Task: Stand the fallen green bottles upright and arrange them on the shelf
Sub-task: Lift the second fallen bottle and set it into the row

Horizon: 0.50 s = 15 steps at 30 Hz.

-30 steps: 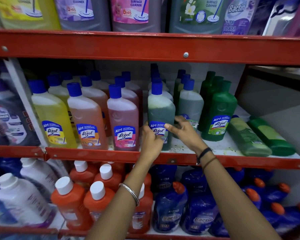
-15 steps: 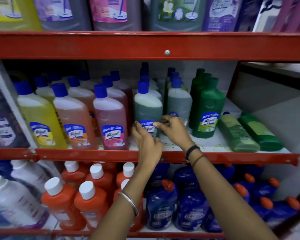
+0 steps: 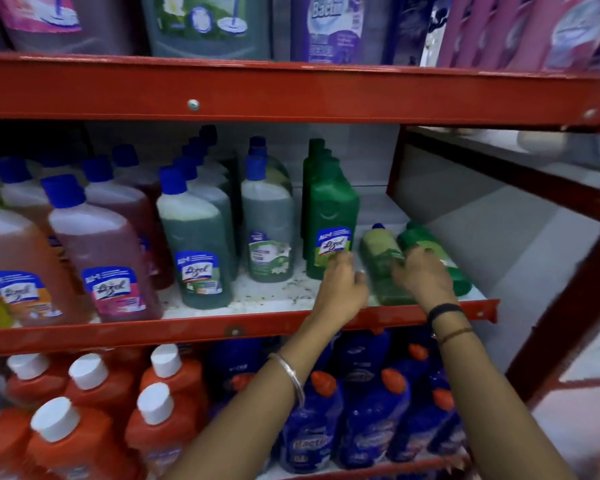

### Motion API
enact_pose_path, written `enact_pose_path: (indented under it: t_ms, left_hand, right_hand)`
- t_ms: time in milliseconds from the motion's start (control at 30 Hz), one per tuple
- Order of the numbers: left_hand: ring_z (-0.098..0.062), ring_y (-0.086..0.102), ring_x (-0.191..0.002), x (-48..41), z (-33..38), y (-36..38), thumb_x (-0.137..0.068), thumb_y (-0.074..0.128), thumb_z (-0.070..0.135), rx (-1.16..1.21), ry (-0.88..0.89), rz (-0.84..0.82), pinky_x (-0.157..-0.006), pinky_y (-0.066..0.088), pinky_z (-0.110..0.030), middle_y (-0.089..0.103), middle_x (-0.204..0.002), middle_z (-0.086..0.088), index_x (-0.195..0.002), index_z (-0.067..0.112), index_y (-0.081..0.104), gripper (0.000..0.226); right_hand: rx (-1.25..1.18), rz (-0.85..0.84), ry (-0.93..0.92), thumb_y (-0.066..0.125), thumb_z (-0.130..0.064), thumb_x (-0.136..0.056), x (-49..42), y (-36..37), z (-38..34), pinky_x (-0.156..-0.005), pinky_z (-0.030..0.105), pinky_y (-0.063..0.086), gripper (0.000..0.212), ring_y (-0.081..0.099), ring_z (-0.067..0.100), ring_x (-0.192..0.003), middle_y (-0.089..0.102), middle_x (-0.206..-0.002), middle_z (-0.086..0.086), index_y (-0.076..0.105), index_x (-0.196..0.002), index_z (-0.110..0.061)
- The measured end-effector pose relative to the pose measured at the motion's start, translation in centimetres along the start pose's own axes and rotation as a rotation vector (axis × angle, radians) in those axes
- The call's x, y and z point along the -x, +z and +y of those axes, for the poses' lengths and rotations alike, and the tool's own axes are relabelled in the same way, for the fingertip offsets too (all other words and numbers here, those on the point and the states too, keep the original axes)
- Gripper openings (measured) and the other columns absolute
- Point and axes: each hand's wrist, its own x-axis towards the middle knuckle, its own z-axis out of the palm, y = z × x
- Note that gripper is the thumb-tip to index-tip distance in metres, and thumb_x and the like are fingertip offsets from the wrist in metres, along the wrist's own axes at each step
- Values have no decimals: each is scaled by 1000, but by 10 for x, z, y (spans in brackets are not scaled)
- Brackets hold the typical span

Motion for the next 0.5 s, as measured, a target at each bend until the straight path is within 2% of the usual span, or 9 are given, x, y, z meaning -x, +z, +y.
enact_pose_path:
  t_ms: [67,133,233,300,333,400,433,500]
  left_hand:
    - [-41,54,-108,-13,5,22,-90,45,10,-22,-122,-89,-83,45,-38,54,-116,-29,-117,-6,43,31]
    - [-41,53,-112,-26,9,37,-92,42,14,-38,-258,-156,-84,44,-36,52,-122,-29,-120,-6,39,35]
    - [-38,51,-116,-43,13,49,-91,43,15,-7,-423,-132,-88,43,-35,50,-129,-26,-121,-3,42,35]
    - [-35,53,-114,-52,11,51,-89,48,24,64,-510,-129,-88,46,-33,53,-128,-22,-120,0,46,39]
    - [-33,56,-109,-56,10,50,-86,53,30,108,-530,-146,-84,49,-33,55,-125,-20,-119,1,47,44]
    - [-30,62,-96,-59,13,49,-79,64,41,214,-559,-210,-67,53,-28,62,-116,-18,-119,2,49,58]
    - [-28,64,-88,-59,15,48,-76,68,42,275,-568,-231,-60,51,-26,64,-112,-18,-118,1,49,62]
    - [-26,64,-79,-60,14,43,-72,73,37,365,-567,-229,-57,48,-28,67,-107,-18,-116,2,51,60]
  right_hand:
    - [49,-79,9,47,-25,-92,-3,0,4,-86,40,46,35,56,38,-110,57,-121,25,55,-111,2]
    - [62,-63,-19,45,-17,-92,-7,0,4,-86,38,46,29,57,38,-110,59,-120,24,56,-110,3]
    - [67,-58,-40,44,-9,-90,-12,-4,4,-84,38,47,25,57,38,-108,60,-118,24,57,-107,4]
    - [49,-73,-24,46,-10,-90,-15,-6,6,-82,37,46,24,58,38,-107,60,-118,24,58,-107,3]
    - [40,-83,-21,46,-11,-90,-15,-7,6,-82,37,46,25,58,38,-108,60,-118,23,58,-108,3]
    - [12,-105,-22,46,-13,-90,-14,-9,9,-82,37,46,26,57,38,-108,60,-119,23,58,-108,2]
    - [-5,-115,-23,46,-13,-90,-14,-10,9,-80,37,45,26,57,38,-107,60,-118,23,58,-108,2]
    - [-48,-128,-10,48,-17,-91,-15,-13,11,-74,35,41,25,58,36,-100,61,-114,21,58,-104,1]
